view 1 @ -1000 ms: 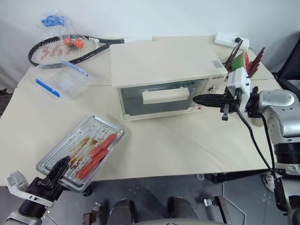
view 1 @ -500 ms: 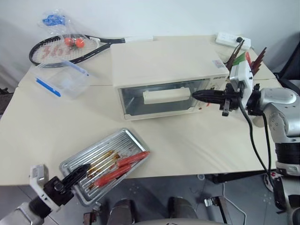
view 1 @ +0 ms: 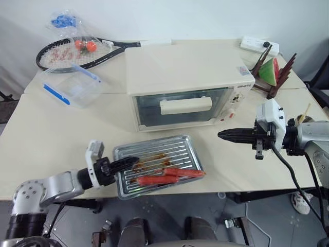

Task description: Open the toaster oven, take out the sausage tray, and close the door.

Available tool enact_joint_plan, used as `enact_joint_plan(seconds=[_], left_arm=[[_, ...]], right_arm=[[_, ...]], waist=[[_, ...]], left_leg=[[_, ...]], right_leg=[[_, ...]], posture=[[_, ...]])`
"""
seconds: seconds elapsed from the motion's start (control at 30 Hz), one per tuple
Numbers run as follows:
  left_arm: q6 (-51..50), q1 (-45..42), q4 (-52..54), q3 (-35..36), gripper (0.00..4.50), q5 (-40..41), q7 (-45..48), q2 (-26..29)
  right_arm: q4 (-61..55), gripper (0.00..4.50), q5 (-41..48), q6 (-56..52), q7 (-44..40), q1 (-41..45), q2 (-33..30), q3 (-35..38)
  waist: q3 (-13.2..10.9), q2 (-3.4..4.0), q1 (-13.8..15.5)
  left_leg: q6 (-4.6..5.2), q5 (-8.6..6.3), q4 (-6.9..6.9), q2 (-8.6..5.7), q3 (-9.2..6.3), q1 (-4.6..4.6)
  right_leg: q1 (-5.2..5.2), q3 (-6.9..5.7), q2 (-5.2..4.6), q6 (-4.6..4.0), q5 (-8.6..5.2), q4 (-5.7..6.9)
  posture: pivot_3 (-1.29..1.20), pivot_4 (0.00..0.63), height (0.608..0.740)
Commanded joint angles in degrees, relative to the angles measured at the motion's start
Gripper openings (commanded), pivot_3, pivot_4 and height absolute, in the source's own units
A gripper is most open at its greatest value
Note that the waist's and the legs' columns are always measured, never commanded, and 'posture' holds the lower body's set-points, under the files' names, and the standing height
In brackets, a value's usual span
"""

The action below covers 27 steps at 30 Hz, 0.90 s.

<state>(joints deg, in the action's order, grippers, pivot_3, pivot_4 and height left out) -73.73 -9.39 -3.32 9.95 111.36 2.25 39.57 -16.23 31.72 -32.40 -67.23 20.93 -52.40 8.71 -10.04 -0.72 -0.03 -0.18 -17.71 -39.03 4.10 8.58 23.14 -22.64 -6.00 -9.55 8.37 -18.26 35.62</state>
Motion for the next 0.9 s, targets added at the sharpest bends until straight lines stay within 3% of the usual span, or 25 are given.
enact_joint_plan(seconds=[0.03, 0.37, 0.73, 0.83, 0.9], left_arm=[[-0.8, -5.2, -3.4, -4.6, 0.0, 1.6, -0.9, -0.4], [-2.0, -18.7, -15.5, -9.9, 0.0, -11.3, 0.4, -10.0], [-7.7, -24.3, -20.4, -9.9, 0.0, -29.2, 6.1, -15.0], [-8.7, -25.3, -21.4, -9.8, 0.63, -33.8, 6.2, -16.1], [-8.0, -26.0, -23.2, -8.6, 1.32, -36.6, 5.7, -17.5]], right_arm=[[-3.9, 0.06, 2.2, -1.5, 3.3, -1.6, -0.8, 5.1], [-10.7, 0.06, 5.2, -5.3, 8.9, -7.6, -1.1, 10.6], [-12.4, 0.06, 5.9, -5.9, 11.2, -9.6, -1.4, 12.5], [-12.0, 0.0, 5.7, -5.6, 11.6, -9.4, -1.3, 12.2], [-11.7, 0.0, 5.6, -5.3, 11.7, -9.1, -1.2, 11.8]], waist=[[0.0, -0.02, 0.2], [0.0, 0.0, 2.7], [0.1, 0.2, 4.6], [0.2, 0.24, 4.6], [0.2, 0.25, 4.6]], left_leg=[[0.0, 0.0, -0.01, 0.0, 0.0, 0.01], [0.12, 0.12, -0.13, -0.15, -0.11, 0.01], [0.25, 0.29, -0.16, -0.32, -0.34, -0.02], [0.26, 0.3, -0.16, -0.33, -0.4, -0.05], [0.26, 0.3, -0.17, -0.34, -0.45, -0.07]], right_leg=[[0.0, 0.0, 0.0, 0.0, 0.0, -0.01], [0.19, 0.02, -0.02, 0.15, 0.09, -0.09], [0.45, 0.01, -0.1, 0.14, 0.24, -0.44], [0.56, -0.05, -0.1, 0.14, 0.26, -0.52], [0.63, -0.09, -0.1, 0.15, 0.26, -0.57]], posture=[[0.0, 0.15, 0.74], [0.0, 0.15, 0.74], [0.0, 0.15, 0.74], [0.0, 0.15, 0.74], [0.0, 0.15, 0.74]])
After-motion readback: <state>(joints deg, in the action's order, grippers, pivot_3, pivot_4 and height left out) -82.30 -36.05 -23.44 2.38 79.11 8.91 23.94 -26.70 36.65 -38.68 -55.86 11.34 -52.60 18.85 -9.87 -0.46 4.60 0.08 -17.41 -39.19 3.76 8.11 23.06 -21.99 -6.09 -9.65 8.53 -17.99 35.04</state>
